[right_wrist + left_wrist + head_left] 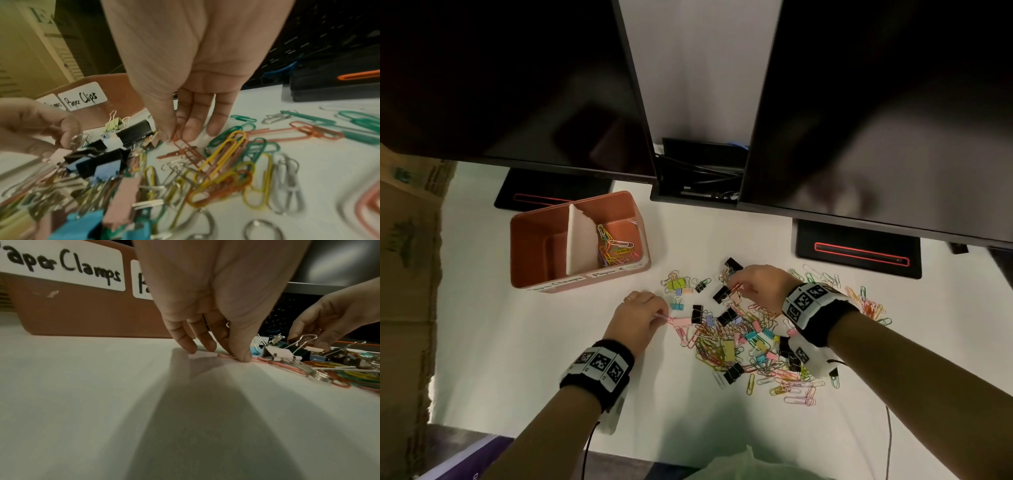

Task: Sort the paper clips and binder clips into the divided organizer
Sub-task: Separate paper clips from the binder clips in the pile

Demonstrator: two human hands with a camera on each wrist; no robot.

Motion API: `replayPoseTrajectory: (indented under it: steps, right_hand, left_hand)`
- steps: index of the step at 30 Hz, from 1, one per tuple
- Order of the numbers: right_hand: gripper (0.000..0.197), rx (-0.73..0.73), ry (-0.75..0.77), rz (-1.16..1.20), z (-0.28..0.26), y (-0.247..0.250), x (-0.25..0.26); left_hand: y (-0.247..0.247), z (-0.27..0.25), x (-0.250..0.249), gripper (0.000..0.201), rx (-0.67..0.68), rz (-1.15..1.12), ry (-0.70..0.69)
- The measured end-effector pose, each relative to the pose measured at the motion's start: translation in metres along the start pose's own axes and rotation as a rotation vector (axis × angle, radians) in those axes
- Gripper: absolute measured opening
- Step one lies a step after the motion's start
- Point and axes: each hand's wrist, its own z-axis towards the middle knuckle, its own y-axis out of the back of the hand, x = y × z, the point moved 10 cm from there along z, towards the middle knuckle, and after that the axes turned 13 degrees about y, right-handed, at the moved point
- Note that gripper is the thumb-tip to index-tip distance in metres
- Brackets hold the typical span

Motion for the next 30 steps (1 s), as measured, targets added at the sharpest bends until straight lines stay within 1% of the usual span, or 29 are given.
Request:
replayPoseTrajectory:
  steps: [2,5,10,13,16,21,23,26,30]
  right_hand:
    - [0.032,0.002,0.007,-0.024,0.003,0.0,0.003]
    - [0.022,-0.021,0.002,-0.088,0.005,0.002,0.004]
    - [0.015,-0.106,0.016,-0.148,-0.004,0.006,0.001]
    - [0.014,-0.109,0.033,-0.103,-0.009,0.003,0.0]
    - [0.017,-0.114,-0.001,-0.064,-0.012,0.003,-0.004]
    - [0.022,-0.072,-0.057,-0.062,-0.018,0.0,-0.013]
    - [0.022,-0.072,-0.066,-0.037,-0.02,0.001,-0.016]
    - [0.021,-0.119,-0.091,0.004,-0.024,0.008,-0.024]
    - [0.02,-0.152,-0.088,0.003,-0.023,0.016,-0.025]
  left_hand:
    - [0.0,0.001,0.002,0.013,0.02,0.013,0.03]
    - [-0.002,0.002,0.005,0.009,0.054,0.018,0.077]
    - [-0.009,-0.003,0.006,0.007,0.152,0.016,0.093]
    - [0.007,-0.002,-0.005,0.003,0.1,-0.101,0.059]
    - [0.027,0.006,-0.028,0.009,0.023,-0.183,0.005]
    - [0.044,0.022,-0.066,0.019,0.004,-0.28,-0.061]
    - [0.042,0.028,-0.078,0.016,-0.015,-0.253,-0.075]
    - [0.025,0.042,-0.081,0.01,-0.007,-0.161,-0.015]
    - [0.003,0.056,-0.074,0.013,0.042,-0.087,0.122]
